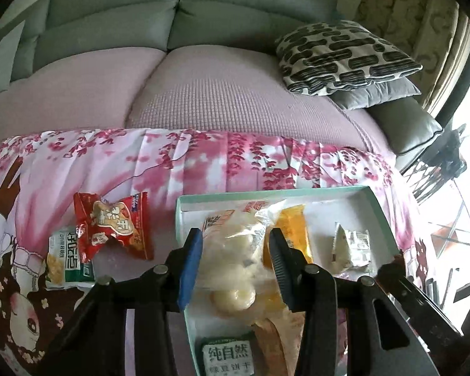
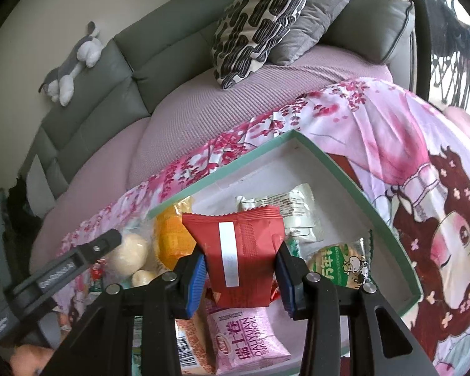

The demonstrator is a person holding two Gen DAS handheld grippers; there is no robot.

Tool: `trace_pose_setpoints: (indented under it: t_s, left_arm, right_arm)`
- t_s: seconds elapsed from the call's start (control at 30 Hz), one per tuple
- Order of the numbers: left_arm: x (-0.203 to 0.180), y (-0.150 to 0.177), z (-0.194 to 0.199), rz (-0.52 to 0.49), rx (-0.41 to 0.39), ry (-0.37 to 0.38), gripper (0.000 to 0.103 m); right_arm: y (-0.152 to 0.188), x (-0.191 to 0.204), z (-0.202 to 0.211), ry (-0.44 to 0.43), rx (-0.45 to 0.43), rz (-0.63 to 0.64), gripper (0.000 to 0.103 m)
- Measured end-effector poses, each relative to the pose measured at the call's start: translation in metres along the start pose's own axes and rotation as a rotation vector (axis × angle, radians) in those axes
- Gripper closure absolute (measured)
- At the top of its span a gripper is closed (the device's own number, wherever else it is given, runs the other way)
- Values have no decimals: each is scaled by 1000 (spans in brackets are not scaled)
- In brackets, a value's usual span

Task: Organize snacks
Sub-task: 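Open both tools to release the bun and red box into the tray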

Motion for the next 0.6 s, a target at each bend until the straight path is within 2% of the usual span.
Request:
trace_pose_setpoints:
  t_s: [0.13,0.2,0.23,0.27,0.33,0.4,0.47,0.53,0.6]
  left_arm:
    - [4,2,8,12,0,-12,52]
    - [7,3,14,20,-4,-24,49]
    - [8,3,16,21,-5,-36,41]
    - [10,4,18,20,-7,-49,37]
    - [14,5,23,17,-13,-81,28]
    - [18,7,24,14,-9,-107,24]
    - [24,11,23,13,-1,-156,22]
    - [31,15,22,15,-7,-203,12]
    - [38,18,22,24,-16,-233,10]
  right_arm:
    - [-1,-1,0,7,4,6,60]
    - [-1,-2,0,25,10,14,51]
    - [-1,-2,0,39,15,20,40]
    - [-1,-2,-1,50,18,25,37]
    - [-2,-3,-1,60,22,29,36]
    - [-2,-4,-2,65,33,30,27]
    - [0,-4,-4,82,46,40,14]
    - [0,-5,-6,97,53,48,8]
    - [1,-5,-6,98,57,46,4]
Point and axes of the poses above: each gripper's, at about its wrist camera, not at the fingertips, and z roughly against the way its jaws point, x to its left, y to its underside, the point moved 4 cm from there along -z, roughly the way its jaws point, and after that the axes turned 2 degrees about x, right-handed, at the moved point
